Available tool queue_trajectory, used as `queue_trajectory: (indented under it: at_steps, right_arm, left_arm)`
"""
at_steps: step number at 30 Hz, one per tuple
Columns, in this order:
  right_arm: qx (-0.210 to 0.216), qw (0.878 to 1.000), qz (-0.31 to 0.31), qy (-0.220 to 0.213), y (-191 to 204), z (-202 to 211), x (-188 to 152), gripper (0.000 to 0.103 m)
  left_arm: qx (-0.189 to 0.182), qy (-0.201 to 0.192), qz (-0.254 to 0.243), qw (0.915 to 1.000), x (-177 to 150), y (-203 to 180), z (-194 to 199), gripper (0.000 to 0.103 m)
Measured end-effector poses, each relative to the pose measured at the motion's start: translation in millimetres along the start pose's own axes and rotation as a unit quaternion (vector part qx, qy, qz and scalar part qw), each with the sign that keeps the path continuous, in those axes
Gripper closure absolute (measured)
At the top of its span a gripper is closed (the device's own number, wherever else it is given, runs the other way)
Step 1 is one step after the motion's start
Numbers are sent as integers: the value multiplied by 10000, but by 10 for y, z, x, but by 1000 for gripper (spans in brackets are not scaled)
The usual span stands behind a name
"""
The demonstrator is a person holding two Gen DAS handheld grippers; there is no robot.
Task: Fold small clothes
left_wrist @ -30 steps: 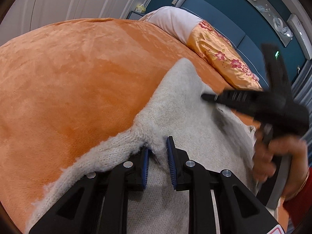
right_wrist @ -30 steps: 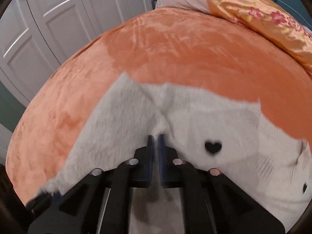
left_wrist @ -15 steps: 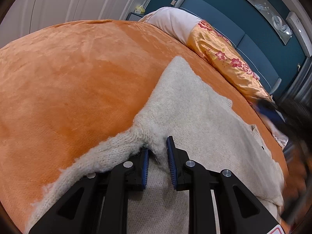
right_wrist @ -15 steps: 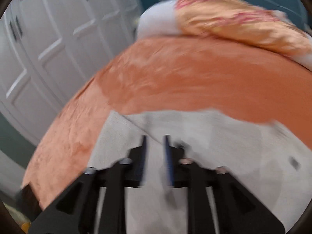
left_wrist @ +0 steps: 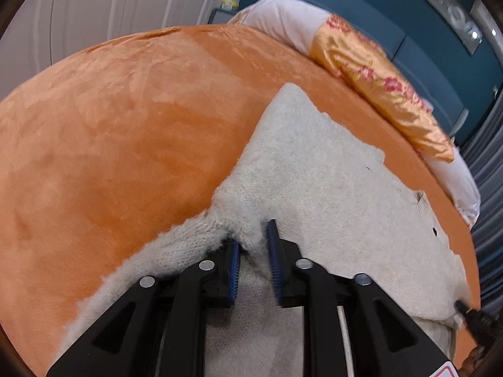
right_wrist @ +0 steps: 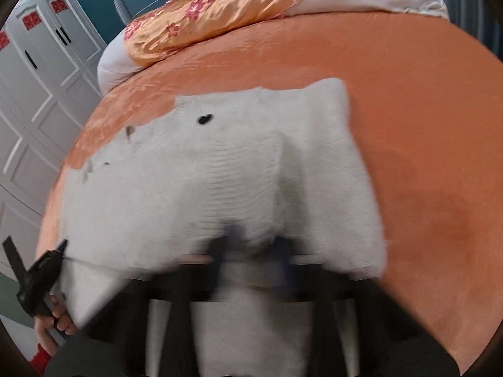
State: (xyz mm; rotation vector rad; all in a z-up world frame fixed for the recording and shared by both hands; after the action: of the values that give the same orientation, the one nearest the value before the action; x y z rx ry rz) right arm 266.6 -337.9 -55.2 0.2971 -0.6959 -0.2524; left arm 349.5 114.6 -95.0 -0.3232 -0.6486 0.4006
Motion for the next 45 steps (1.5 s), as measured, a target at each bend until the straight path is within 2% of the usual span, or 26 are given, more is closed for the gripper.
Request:
queue_trajectory:
  at_steps: [2, 4, 5, 7, 8, 10, 12, 14, 16, 17, 18, 19, 20, 21, 25, 28, 32, 36, 43, 45]
  right_arm:
    - [239, 9984, 11, -509, 82, 303, 138, 97]
    - [170, 9965, 22, -817, 41, 465, 195, 98]
    - [0, 9979, -24, -642, -71, 354, 148, 98]
    - [-474, 9980, -250, 337, -417, -183, -130, 98]
    - [-404, 9973, -372, 483, -496, -279, -214, 98]
    - [-307, 9981, -427, 313, -493, -185, -170, 98]
    - [-202, 9984, -444, 287, -456, -110, -133, 95]
    - [-283, 9982, -435, 300, -424, 21, -167, 92]
    - [-318, 9986, -392, 127, -397, 316, -194, 90]
    - [-283, 9989, -365, 32, -402, 523, -251, 78]
    - [-325, 9989, -326, -37, -406, 726, -349, 58]
    - [-377, 9989, -278, -78, -413, 874, -448, 49]
    - [-434, 9988, -206, -90, -433, 1055, -608, 44]
    - [-454, 9988, -151, -56, -439, 1219, -738, 44]
    - [-452, 9981, -248, 344, -470, 1810, -1508, 42]
    - [-357, 9960, -414, 706, -499, 2082, -2069, 39]
    - [27, 9907, -882, 1039, -450, 2096, -2506, 37]
    - [377, 9867, -1168, 1063, -307, 1978, -2616, 37]
    - [558, 9837, -1437, 923, -262, 1801, -2523, 37]
    - [658, 9814, -1588, 849, -273, 1781, -2490, 42]
  left_arm:
    - [36, 65, 18, 10000, 61, -20, 70, 95]
    - [168, 182, 17, 9997, 93, -14, 66, 95]
    - [250, 291, 56, 9992, 87, 11, 28, 95]
    - [403, 463, 132, 9980, 53, 74, -72, 95]
    - [453, 458, 110, 9979, 46, 83, -96, 95]
    - [576, 464, -10, 9973, 55, 49, -87, 95]
    - [647, 515, -96, 9965, 51, 30, -71, 90]
    - [520, 562, -101, 9970, 40, 21, 60, 88]
    - [396, 578, -82, 9975, 2, 44, 281, 80]
    - [383, 552, -106, 9977, -35, 72, 408, 73]
    - [361, 532, -171, 9978, -87, 107, 557, 64]
    - [368, 528, -240, 9976, -135, 132, 666, 58]
    - [424, 520, -340, 9972, -226, 193, 833, 46]
    - [474, 523, -424, 9966, -315, 255, 979, 39]
    - [658, 799, -648, 9925, -810, 649, 1498, 32]
    - [627, 1145, -376, 9907, -1138, 925, 1715, 32]
    - [536, 1460, 279, 9874, -1519, 1249, 1875, 32]
    - [378, 1399, 466, 9883, -1594, 1261, 1962, 31]
    - [35, 1463, 824, 9858, -1527, 1261, 1902, 31]
    - [-120, 1532, 812, 9848, -1514, 1207, 1891, 33]
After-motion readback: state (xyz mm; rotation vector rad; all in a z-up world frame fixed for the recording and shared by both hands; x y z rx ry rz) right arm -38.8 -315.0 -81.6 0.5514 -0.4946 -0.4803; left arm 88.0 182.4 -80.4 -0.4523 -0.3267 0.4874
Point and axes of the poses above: each gripper's, at about its wrist camera, not at the fingertips, and z roughly against the way its jaws point, y to its left, x to its top, the point moved 5 cm from there along -z, roughly the way its jaws point, and after that the axes turned 6 degrees about z, right-handed, at the moved point
